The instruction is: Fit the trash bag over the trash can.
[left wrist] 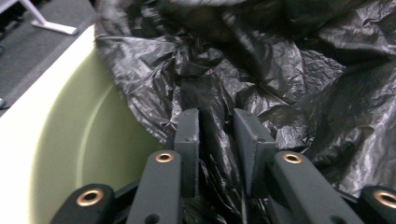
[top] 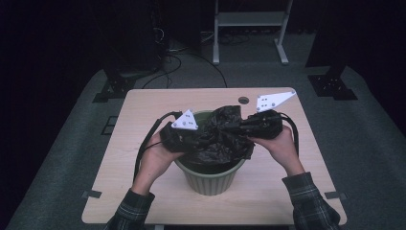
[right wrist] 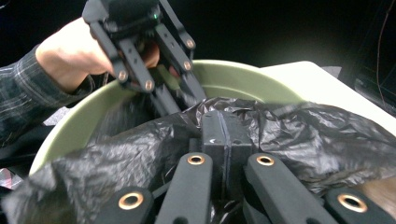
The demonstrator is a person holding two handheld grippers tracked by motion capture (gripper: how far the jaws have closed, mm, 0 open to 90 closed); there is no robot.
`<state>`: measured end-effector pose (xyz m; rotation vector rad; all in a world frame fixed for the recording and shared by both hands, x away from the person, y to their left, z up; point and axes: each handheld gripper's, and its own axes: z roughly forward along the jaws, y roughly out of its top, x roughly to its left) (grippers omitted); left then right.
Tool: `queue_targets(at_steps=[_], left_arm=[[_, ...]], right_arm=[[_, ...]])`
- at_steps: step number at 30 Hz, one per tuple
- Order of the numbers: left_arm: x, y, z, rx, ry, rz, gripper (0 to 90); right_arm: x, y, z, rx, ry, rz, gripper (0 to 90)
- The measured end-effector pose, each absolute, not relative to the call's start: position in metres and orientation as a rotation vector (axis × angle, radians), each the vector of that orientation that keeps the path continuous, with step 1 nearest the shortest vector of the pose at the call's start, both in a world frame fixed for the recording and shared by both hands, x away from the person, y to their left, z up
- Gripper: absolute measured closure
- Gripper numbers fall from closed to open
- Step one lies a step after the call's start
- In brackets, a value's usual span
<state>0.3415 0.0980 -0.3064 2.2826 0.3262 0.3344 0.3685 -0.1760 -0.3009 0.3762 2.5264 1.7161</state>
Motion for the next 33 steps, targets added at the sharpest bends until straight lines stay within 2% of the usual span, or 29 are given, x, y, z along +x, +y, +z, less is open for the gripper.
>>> queue_targets(at_steps=[2,6,9,16,24,27,28,29,33], left_arm=[[0.341,0.093,-0.307,2.316,0.319,0.345,68.5],[0.341,0.093,-0.305,2.339,0.317,0.333,54.5],[0.341,0.098,-0.303,2.318,0.332,0.336,49.1],[0.34,0.113,-0.284,2.157,0.314,0.277,47.2],[0.347,0.101,-0.282,2.16,0.263,0.24,48.6],[0.349,0.095,-0.285,2.161,0.244,0.214,51.8],[0.349,0.093,-0.286,2.161,0.231,0.205,59.4],[0.349,0.092,-0.286,2.157,0.227,0.198,61.2],[0.347,0.091,-0.286,2.161,0.22,0.172,82.3]], right_arm=[[0.369,-0.169,-0.3,0.364,2.533,1.718,90.0],[0.368,-0.159,-0.3,0.336,2.545,1.717,90.0],[0.367,-0.158,-0.301,0.322,2.559,1.7,90.0],[0.363,-0.16,-0.3,0.28,2.563,1.738,90.0],[0.36,-0.161,-0.299,0.238,2.564,1.766,90.0],[0.36,-0.162,-0.298,0.227,2.564,1.771,90.0],[0.36,-0.161,-0.298,0.22,2.56,1.782,90.0],[0.36,-0.16,-0.297,0.221,2.56,1.785,90.0],[0.359,-0.155,-0.295,0.202,2.556,1.805,90.0]])
